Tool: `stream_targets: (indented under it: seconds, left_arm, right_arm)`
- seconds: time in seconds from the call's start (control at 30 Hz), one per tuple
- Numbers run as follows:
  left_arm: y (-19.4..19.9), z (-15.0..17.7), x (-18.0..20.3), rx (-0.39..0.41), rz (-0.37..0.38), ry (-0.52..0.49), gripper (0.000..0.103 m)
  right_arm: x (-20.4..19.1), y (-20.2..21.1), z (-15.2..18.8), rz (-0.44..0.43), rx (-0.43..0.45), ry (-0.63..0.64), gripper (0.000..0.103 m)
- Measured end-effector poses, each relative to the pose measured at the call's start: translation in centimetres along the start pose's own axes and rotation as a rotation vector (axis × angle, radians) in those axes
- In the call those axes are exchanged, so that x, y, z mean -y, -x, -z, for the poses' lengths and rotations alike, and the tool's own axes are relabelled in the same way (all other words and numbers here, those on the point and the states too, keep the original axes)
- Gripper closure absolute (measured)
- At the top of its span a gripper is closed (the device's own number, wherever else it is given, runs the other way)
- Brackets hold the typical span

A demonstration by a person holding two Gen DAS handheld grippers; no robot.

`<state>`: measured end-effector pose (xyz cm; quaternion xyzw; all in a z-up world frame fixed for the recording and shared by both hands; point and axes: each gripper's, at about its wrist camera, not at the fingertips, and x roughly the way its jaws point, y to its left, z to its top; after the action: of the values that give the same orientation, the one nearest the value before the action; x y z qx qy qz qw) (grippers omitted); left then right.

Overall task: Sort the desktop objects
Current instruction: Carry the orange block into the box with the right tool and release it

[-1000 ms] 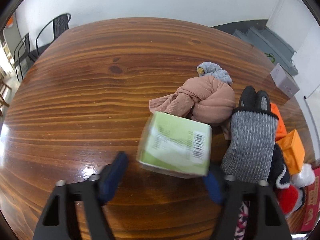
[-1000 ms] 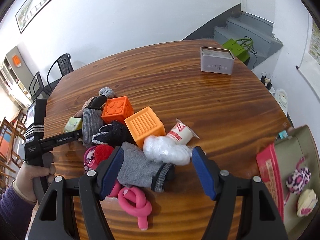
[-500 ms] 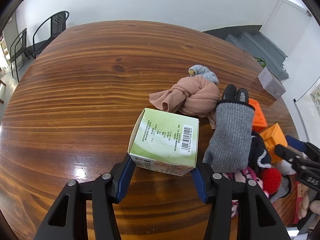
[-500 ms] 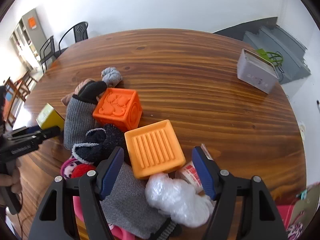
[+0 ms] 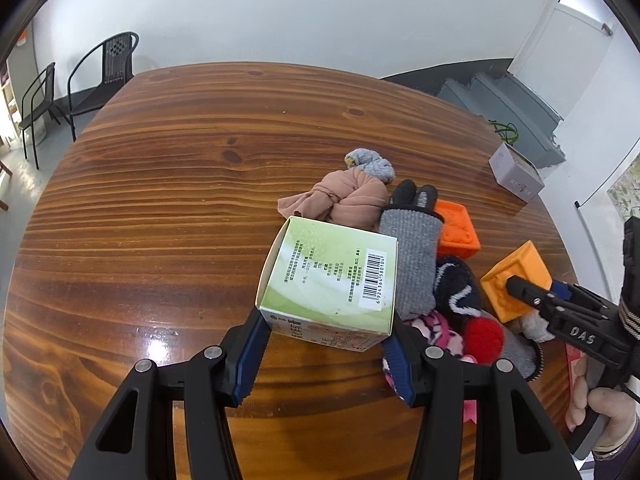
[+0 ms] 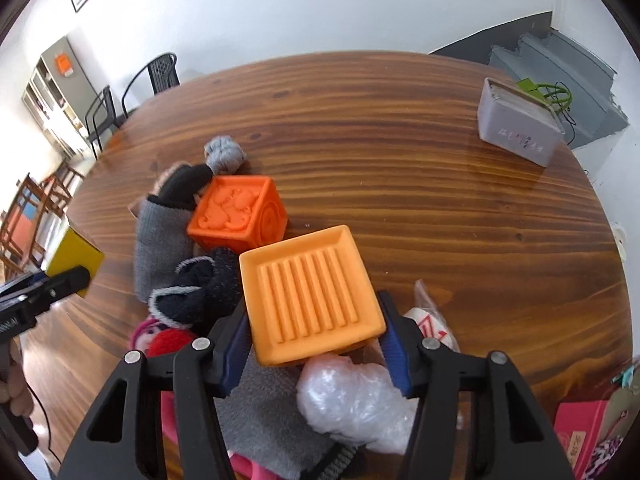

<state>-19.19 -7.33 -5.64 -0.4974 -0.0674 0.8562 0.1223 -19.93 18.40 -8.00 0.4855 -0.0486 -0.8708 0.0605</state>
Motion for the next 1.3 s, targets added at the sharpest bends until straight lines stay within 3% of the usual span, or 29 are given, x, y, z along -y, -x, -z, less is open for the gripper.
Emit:
stream_targets:
  seconds: [0.37,0.73,1.0,1.3]
  left_arm:
    - [3.8,1.9,4.5,0.026,0.016,-0.059,0.048]
    - [5.9,4.2,13.7,0.044,0.120,-0.153,0.048]
    - [6.2,5.6,21.3,0.039,0.181,-0.244,0.048]
    - [5.9,7.1,26.5,0.024,0.206,-0.289,0.048]
  right_arm:
    - [4.9,10.0,4.3,-0.014,0.144,-0.197,0.042]
    - [17.0,18.4,11.3,0.217,0.200,-0.411,0.042]
    - [22.5,20.2,13.0,0.302,0.199,-0.403,0.042]
    - [25.6,17.4,11.6,0.302,0.158,-0.333,0.042]
